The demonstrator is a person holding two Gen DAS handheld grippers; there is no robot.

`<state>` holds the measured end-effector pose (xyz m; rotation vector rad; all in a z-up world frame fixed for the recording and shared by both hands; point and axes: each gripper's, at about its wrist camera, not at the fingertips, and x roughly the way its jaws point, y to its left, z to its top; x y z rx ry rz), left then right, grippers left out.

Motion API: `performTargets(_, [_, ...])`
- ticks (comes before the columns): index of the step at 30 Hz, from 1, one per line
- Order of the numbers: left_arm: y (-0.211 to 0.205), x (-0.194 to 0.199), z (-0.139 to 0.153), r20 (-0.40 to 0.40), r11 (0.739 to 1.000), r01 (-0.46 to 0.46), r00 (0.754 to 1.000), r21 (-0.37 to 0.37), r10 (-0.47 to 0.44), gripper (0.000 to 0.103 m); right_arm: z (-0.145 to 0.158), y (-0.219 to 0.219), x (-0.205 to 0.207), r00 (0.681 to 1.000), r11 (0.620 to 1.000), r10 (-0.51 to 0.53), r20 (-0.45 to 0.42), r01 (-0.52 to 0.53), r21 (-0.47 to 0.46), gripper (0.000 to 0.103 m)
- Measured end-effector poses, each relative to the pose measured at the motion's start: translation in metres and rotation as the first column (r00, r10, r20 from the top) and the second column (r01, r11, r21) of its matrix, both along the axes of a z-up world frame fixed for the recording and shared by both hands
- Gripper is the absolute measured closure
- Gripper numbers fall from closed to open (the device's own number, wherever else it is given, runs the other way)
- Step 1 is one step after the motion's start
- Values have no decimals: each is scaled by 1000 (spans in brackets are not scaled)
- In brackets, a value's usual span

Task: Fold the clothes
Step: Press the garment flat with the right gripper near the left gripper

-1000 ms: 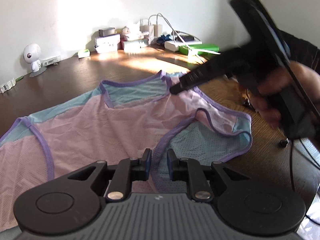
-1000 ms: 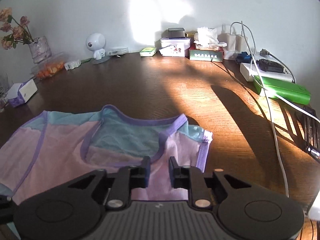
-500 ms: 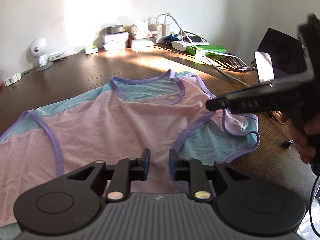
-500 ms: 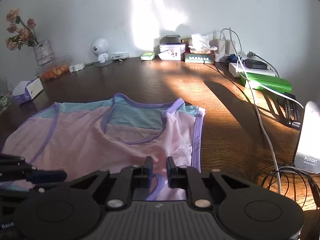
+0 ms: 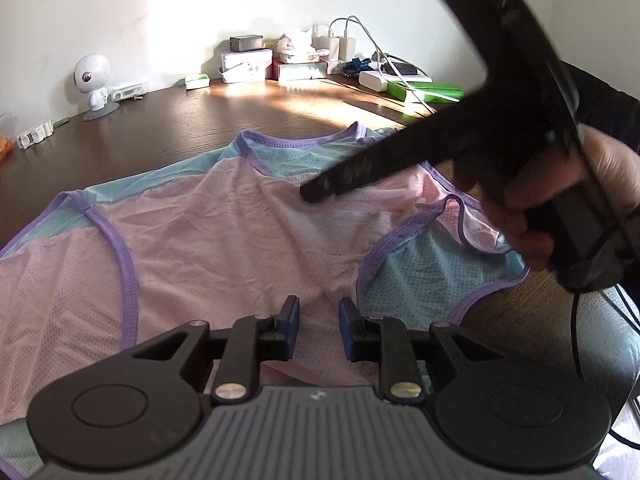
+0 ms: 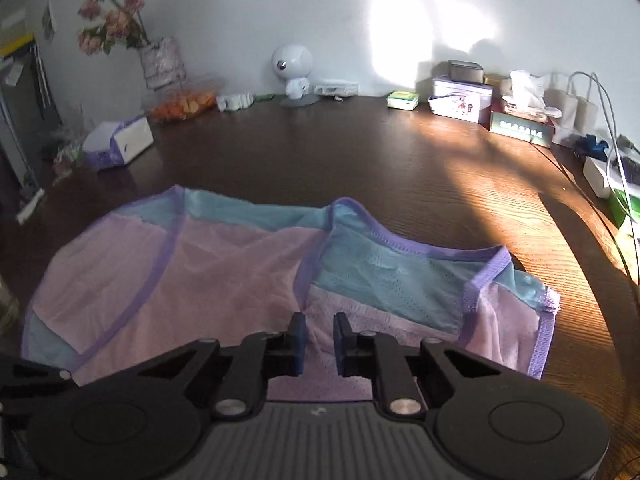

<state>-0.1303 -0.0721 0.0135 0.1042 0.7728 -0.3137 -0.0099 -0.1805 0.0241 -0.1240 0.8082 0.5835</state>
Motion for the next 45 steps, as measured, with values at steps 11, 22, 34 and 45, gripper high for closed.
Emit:
performTargets(11, [1, -2, -1, -3, 1000, 25, 1000, -3, -25, 80, 6, -16, 2, 995, 998, 43, 87, -39, -45, 89])
performTargets(22, [-1, -3, -1, -4, 1000, 25, 1000, 0, -25, 79, -5, 2, -25, 969, 973, 202, 141, -183, -138, 88])
performTargets(34, [-4, -3, -2, -4, 1000, 29, 1000, 8, -29, 77, -7, 5, -38, 942, 950, 276, 190, -239, -199, 99])
performTargets(45, [-5, -5, -2, 1, 999, 36, 999, 15, -36, 76, -8, 5, -32, 924, 940, 322, 206, -285, -189, 97])
